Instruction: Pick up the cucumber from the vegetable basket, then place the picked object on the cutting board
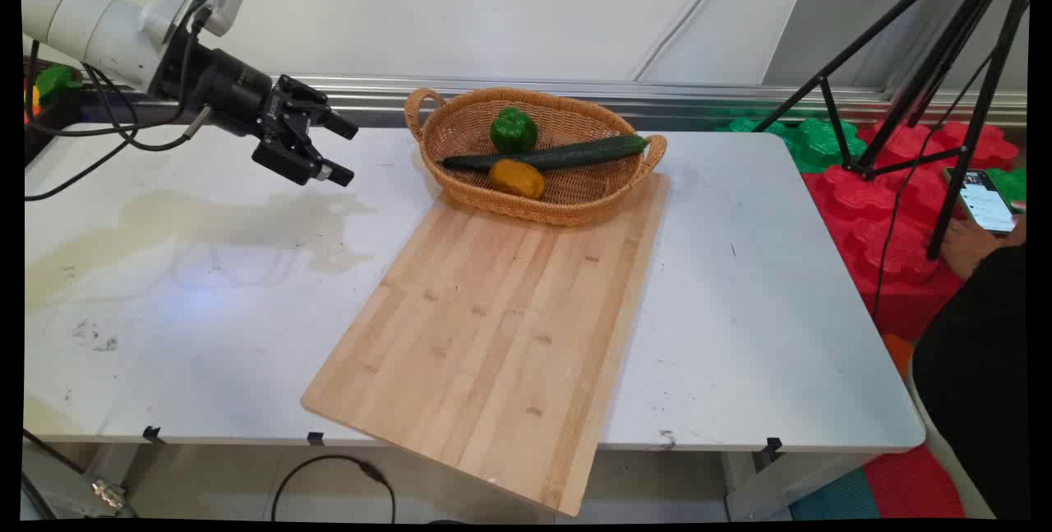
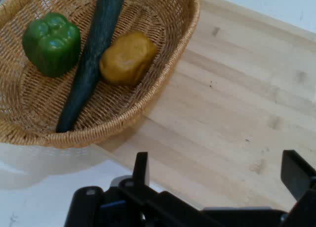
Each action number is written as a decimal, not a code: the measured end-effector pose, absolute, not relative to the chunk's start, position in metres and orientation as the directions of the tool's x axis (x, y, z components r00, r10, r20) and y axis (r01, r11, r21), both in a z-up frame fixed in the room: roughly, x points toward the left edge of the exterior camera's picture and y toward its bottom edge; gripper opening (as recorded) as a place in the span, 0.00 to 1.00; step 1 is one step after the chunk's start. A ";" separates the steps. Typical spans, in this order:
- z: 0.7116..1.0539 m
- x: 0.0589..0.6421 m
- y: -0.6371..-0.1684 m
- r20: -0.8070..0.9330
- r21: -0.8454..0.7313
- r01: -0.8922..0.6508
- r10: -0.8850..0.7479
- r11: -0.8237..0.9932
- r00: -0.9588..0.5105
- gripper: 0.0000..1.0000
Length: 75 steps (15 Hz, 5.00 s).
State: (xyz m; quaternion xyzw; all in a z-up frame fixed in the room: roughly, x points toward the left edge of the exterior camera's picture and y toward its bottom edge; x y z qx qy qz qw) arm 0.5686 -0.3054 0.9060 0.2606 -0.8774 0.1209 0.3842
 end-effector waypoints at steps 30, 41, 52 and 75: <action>0.899 0.455 -0.439 0.757 -0.188 -0.468 -0.176 0.864 -0.629 1.00; 0.862 0.396 -0.499 0.705 -0.222 -0.431 -0.161 0.875 -0.691 1.00; 0.822 0.348 -0.547 0.649 -0.248 -0.425 -0.176 0.870 -0.740 1.00; 0.806 0.326 -0.568 0.596 -0.327 -0.342 -0.088 0.881 -0.798 0.00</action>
